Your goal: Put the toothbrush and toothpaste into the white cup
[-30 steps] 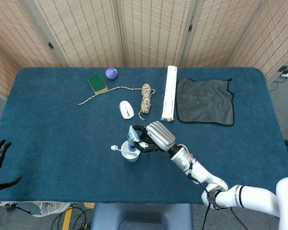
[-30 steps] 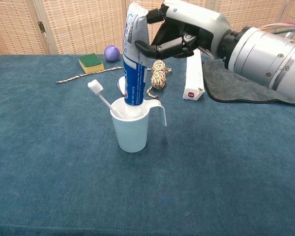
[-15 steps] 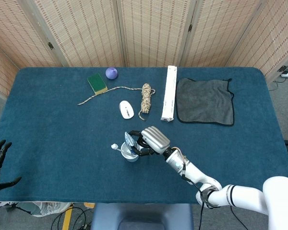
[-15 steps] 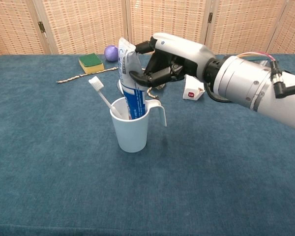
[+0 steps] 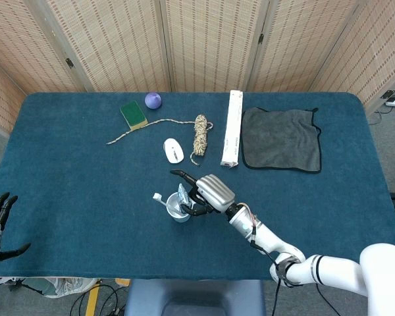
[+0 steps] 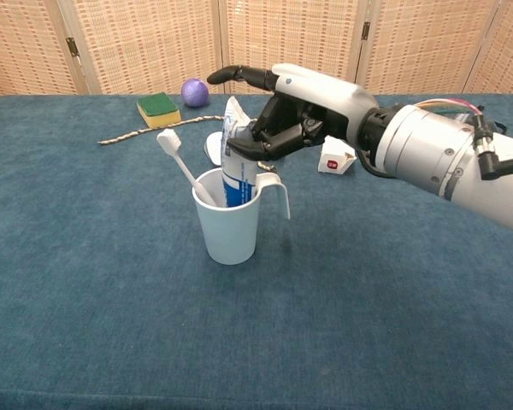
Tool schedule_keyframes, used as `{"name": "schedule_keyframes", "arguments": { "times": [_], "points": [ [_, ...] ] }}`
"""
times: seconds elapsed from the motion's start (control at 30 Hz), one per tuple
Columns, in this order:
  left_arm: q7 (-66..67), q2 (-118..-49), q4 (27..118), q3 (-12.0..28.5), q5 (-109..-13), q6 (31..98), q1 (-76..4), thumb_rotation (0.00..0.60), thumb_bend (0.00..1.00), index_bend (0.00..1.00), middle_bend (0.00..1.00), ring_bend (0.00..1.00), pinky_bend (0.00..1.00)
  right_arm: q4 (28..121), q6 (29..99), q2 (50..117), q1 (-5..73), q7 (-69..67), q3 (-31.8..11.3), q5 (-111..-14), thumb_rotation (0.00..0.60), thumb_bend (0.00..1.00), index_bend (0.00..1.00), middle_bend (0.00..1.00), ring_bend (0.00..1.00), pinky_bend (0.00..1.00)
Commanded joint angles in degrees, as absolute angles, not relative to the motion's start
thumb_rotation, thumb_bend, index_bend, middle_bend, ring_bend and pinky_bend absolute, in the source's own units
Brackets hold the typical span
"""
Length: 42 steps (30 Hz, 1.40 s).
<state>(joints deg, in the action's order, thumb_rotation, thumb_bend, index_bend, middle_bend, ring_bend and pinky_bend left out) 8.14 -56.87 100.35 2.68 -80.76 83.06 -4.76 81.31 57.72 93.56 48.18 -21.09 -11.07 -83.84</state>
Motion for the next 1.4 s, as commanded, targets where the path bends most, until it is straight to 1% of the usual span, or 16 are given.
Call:
{"name": "schedule_keyframes", "arguments": {
  "times": [0.03,0.13,0.17,0.2,0.23,0.3,0.37,0.5,0.67,0.7,0.8,0.9,1.0,1.07,1.2,1.4],
  "points": [
    [8.04,-56.86,100.27,2.76,-80.77,83.10,-4.79,0.600,0.12,0.09,0.06,0.11,0.37,82.50,59.75,91.91,47.09,-20.00,-10.81,-84.93,0.600,0.32,0.06,0.88,1.00,1.00],
    [7.87,-56.94,100.07,2.87,-80.62,82.94,-4.91,0.600,0.12,0.09,0.06,0.11,0.37,84.13,62.73,89.11,45.17,-17.03,-10.24,-85.97,0.600,0.32,0.06,0.83,1.00,1.00],
    [7.83,-57.00,100.01,2.93,-80.54,82.82,-5.00,0.600,0.12,0.09,0.06,0.11,0.37,84.82,63.52,88.09,44.52,-15.86,-10.05,-86.10,0.600,0.33,0.06,0.79,0.99,1.00],
    [7.77,-57.14,99.90,2.98,-80.51,82.69,-5.11,0.600,0.12,0.09,0.06,0.11,0.37,85.87,64.55,86.62,43.59,-14.19,-9.78,-86.21,0.600,0.33,0.06,0.75,0.97,1.00],
    [7.76,-57.26,99.80,3.00,-80.53,82.64,-5.17,0.600,0.12,0.09,0.06,0.11,0.37,86.72,65.38,85.49,42.82,-12.87,-9.55,-86.25,0.600,0.34,0.06,0.71,0.93,0.98],
    [7.82,-57.58,99.52,3.06,-80.62,82.59,-5.31,0.600,0.12,0.09,0.06,0.10,0.37,89.09,67.15,82.78,40.86,-9.69,-9.04,-85.86,0.600,0.36,0.06,0.62,0.84,0.92],
    [7.95,-57.96,99.20,3.17,-80.67,82.58,-5.46,0.600,0.12,0.09,0.06,0.10,0.37,91.42,68.86,80.75,39.11,-7.50,-8.77,-85.33,0.600,0.37,0.06,0.54,0.73,0.84],
    [8.42,-58.66,99.02,3.53,-80.52,82.21,-6.02,0.600,0.12,0.09,0.06,0.11,0.37,97.20,71.10,75.45,35.57,-3.11,-8.04,-83.49,0.600,0.38,0.06,0.44,0.58,0.71],
    [10.03,-59.77,99.00,3.66,-80.74,82.47,-6.34,0.600,0.12,0.09,0.06,0.11,0.37,102.13,72.69,68.79,31.23,3.27,-5.86,-81.05,0.600,0.39,0.06,0.28,0.31,0.45],
    [10.42,-60.12,99.02,3.67,-80.86,82.57,-6.41,0.600,0.12,0.09,0.06,0.11,0.37,103.09,73.37,67.35,30.00,5.38,-5.15,-80.49,0.600,0.40,0.06,0.26,0.27,0.42],
    [11.28,-61.09,98.98,3.73,-81.04,82.90,-6.51,0.600,0.12,0.09,0.06,0.11,0.37,104.35,76.56,64.87,26.65,9.98,-3.33,-80.78,0.600,0.42,0.06,0.16,0.12,0.27],
    [11.67,-61.80,98.92,3.91,-81.25,83.33,-6.60,0.600,0.12,0.09,0.06,0.11,0.36,104.48,80.54,63.44,22.94,11.60,-1.64,-82.05,0.600,0.42,0.06,0.11,0.05,0.20],
    [12.17,-62.36,99.02,4.05,-81.31,83.86,-6.55,0.600,0.12,0.09,0.06,0.11,0.36,103.24,84.08,62.87,19.18,10.93,0.30,-83.74,0.600,0.43,0.06,0.09,0.02,0.14],
    [12.65,-62.73,99.20,4.03,-81.30,84.20,-6.43,0.600,0.12,0.09,0.06,0.11,0.36,102.70,85.92,62.77,17.02,10.25,1.39,-84.56,0.600,0.43,0.06,0.07,0.00,0.09],
    [13.97,-63.39,99.90,3.62,-81.94,85.00,-6.07,0.600,0.12,0.09,0.06,0.11,0.35,102.03,88.85,62.79,12.92,8.83,3.06,-85.02,0.600,0.43,0.06,0.05,0.00,0.05],
    [15.55,-64.40,100.16,3.22,-82.90,86.21,-5.59,0.600,0.12,0.09,0.06,0.11,0.33,101.63,89.92,62.12,9.35,5.03,4.33,-85.94,0.600,0.43,0.04,0.03,0.00,0.01]
  ]
}}
